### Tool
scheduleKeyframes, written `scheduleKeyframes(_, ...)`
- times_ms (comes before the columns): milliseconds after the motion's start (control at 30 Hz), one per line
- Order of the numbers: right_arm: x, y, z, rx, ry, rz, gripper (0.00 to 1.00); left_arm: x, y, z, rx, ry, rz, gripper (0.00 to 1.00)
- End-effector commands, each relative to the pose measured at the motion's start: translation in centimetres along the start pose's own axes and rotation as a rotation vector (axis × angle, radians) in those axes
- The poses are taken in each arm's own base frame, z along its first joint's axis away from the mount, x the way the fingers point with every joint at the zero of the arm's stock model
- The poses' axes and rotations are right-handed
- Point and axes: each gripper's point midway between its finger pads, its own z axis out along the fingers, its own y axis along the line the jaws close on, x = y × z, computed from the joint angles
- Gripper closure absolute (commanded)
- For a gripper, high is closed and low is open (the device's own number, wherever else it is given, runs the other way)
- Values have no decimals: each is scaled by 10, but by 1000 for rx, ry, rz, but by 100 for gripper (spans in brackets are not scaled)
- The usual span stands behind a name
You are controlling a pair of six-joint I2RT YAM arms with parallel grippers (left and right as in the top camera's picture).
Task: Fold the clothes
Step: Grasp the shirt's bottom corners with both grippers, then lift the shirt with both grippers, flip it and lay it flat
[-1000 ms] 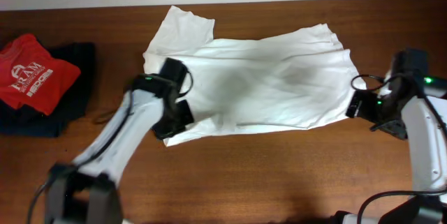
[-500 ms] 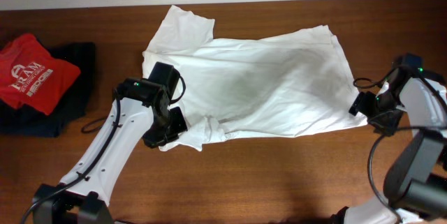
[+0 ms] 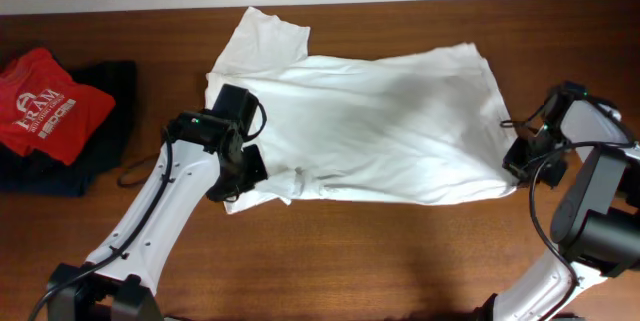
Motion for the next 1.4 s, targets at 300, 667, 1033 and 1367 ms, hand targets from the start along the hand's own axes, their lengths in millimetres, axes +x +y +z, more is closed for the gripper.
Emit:
scheduleKeyframes(300, -11, 21, -314, -246, -521, -199, 96, -179, -11, -273, 126, -933, 101, 100)
scheduleKeyframes(667, 0, 57, -410, -383, -893, -401, 96, -200, 8, -370, 163, -1186, 51, 100)
scheduleKeyframes(1033, -131, 149, -491, -603, -1396, -348, 96, -351, -9, -412, 171, -1777, 19, 99)
scheduleKeyframes(1367, -53, 52, -249, 25, -421, -309, 92, -188, -24, -146, 191, -371, 338, 100)
